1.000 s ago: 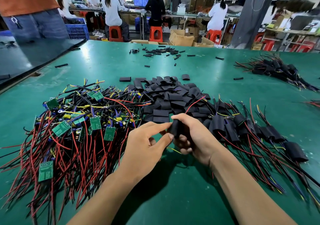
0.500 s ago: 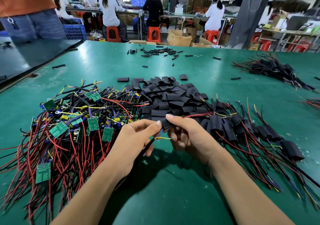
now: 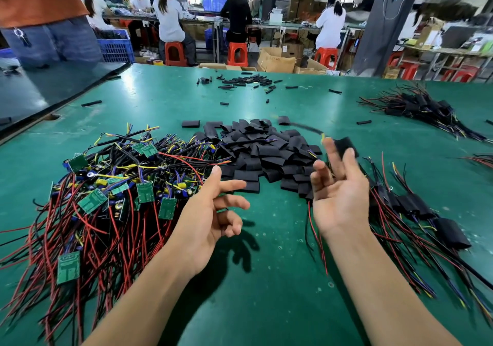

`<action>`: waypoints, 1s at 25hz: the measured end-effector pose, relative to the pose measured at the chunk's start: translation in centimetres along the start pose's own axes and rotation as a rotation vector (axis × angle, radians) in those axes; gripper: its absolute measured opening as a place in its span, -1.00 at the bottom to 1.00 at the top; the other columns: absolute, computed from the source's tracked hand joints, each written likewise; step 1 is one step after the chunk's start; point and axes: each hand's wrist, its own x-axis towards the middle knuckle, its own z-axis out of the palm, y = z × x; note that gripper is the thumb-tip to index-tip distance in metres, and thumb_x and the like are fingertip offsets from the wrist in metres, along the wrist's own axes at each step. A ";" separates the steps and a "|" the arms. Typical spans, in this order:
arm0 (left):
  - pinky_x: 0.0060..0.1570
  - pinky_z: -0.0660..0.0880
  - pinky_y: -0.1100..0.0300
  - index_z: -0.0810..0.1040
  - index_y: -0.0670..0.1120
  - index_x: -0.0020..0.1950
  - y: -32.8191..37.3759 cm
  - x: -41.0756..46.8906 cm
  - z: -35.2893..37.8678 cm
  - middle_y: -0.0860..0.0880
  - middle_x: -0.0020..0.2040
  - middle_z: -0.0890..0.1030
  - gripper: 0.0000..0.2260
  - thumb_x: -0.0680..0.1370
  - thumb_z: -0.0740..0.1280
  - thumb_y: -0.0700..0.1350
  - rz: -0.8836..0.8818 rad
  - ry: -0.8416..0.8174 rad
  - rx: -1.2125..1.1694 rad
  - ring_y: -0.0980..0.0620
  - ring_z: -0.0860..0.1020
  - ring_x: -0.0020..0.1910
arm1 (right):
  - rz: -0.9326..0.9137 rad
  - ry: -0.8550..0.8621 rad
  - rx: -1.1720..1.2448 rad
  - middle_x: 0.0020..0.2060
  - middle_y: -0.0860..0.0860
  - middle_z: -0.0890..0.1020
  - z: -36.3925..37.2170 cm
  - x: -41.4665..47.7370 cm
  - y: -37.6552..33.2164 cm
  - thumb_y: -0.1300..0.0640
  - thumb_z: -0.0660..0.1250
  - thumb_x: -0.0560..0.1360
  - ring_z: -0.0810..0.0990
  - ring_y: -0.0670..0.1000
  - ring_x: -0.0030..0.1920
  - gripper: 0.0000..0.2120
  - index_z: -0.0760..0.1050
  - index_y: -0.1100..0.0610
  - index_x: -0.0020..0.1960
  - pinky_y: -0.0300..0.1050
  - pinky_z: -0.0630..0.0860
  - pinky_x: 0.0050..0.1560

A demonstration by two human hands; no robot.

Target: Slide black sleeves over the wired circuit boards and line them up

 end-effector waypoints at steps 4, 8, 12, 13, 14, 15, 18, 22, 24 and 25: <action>-0.56 0.28 0.26 0.63 -0.17 0.06 -0.3 0.0 0.1 -0.06 -0.32 0.61 -0.52 0.61 0.17 0.21 -0.024 0.026 0.037 0.01 0.41 -0.56 | 0.078 0.164 0.151 0.11 -0.02 0.71 -0.7 0.2 -0.1 0.10 0.16 0.70 0.70 -0.08 -0.29 -0.75 0.46 0.18 0.29 -0.29 0.54 -0.39; -0.57 0.30 0.26 0.64 -0.18 0.05 -0.5 0.2 0.0 -0.07 -0.31 0.61 -0.56 0.61 0.22 0.18 -0.034 0.055 0.068 0.00 0.42 -0.56 | 0.158 0.244 0.130 -0.06 0.07 0.68 -0.9 0.4 0.1 0.17 0.14 0.71 0.65 -0.07 -0.22 -0.82 0.47 0.21 0.04 -0.33 0.49 -0.46; -0.53 0.30 0.24 0.64 -0.17 0.04 -0.9 0.4 -0.2 -0.06 -0.31 0.61 -0.58 0.62 0.22 0.16 -0.040 0.068 0.096 0.00 0.42 -0.55 | 0.144 0.276 0.183 -0.13 0.13 0.70 -0.9 0.3 0.0 0.03 0.09 0.71 0.62 -0.03 -0.40 -0.72 0.42 0.17 -0.04 -0.29 0.48 -0.47; -0.52 0.30 0.23 0.64 -0.17 0.03 -0.9 0.4 -0.2 -0.05 -0.31 0.62 -0.60 0.62 0.23 0.15 -0.042 0.065 0.124 0.00 0.43 -0.55 | 0.134 0.276 0.208 -0.13 0.14 0.71 -1.0 0.3 -0.1 0.00 0.06 0.71 0.62 -0.02 -0.42 -0.69 0.43 0.16 -0.04 -0.29 0.48 -0.45; -0.51 0.30 0.24 0.64 -0.16 0.02 -1.0 0.3 -0.3 -0.05 -0.30 0.62 -0.63 0.63 0.24 0.12 -0.036 0.055 0.172 0.01 0.43 -0.54 | 0.124 0.267 0.210 -0.13 0.13 0.72 -0.9 0.3 -0.1 -0.01 0.03 0.71 0.63 -0.01 -0.44 -0.67 0.46 0.15 -0.03 -0.29 0.48 -0.44; -0.51 0.30 0.24 0.64 -0.15 -0.01 -1.1 0.2 -0.3 -0.05 -0.28 0.63 -0.68 0.63 0.26 0.08 -0.020 0.040 0.235 0.00 0.44 -0.53 | 0.115 0.250 0.174 -0.13 0.11 0.72 -0.8 0.2 0.0 0.00 0.04 0.71 0.62 -0.02 -0.45 -0.67 0.49 0.15 -0.01 -0.30 0.48 -0.44; -0.51 0.35 0.29 0.63 -0.10 -0.18 -1.8 0.0 -0.1 -0.01 -0.34 0.64 -0.78 0.60 0.34 -0.03 0.169 0.048 0.563 0.03 0.46 -0.54 | 0.080 0.096 -0.192 -0.30 -0.01 0.67 -0.1 -0.3 1.8 0.10 0.23 0.64 0.45 -0.10 -0.53 -0.84 0.57 0.11 0.00 -0.30 0.37 -0.51; -0.44 0.29 0.37 0.47 -0.13 -0.40 -2.6 0.2 0.0 0.10 -0.53 0.46 -0.74 0.46 0.40 -0.10 0.452 0.244 0.946 0.15 0.36 -0.51 | -0.020 -0.350 -0.833 -0.33 -0.06 0.65 -0.4 -1.7 6.0 0.18 0.35 0.59 0.51 -0.12 -0.42 -0.88 0.65 0.07 -0.08 -0.29 0.40 -0.41; -0.44 0.26 0.29 0.32 -0.12 -0.45 -2.8 0.1 -0.1 0.07 -0.54 0.38 -0.72 0.36 0.32 -0.04 0.491 0.215 0.964 0.10 0.29 -0.49 | -0.125 -0.467 -1.042 -0.24 -0.11 0.70 -0.9 -1.9 7.5 0.14 0.40 0.56 0.60 -0.17 -0.24 -0.91 0.68 0.03 -0.08 -0.30 0.50 -0.17; -0.46 0.23 0.28 0.27 -0.10 -0.45 -2.8 0.0 0.0 0.06 -0.54 0.36 -0.74 0.32 0.28 -0.02 0.516 0.195 0.971 0.08 0.27 -0.49 | -0.138 -0.492 -1.054 -0.21 -0.12 0.71 -0.9 -1.7 7.9 0.11 0.41 0.55 0.62 -0.16 -0.17 -0.92 0.69 0.01 -0.08 -0.26 0.52 -0.06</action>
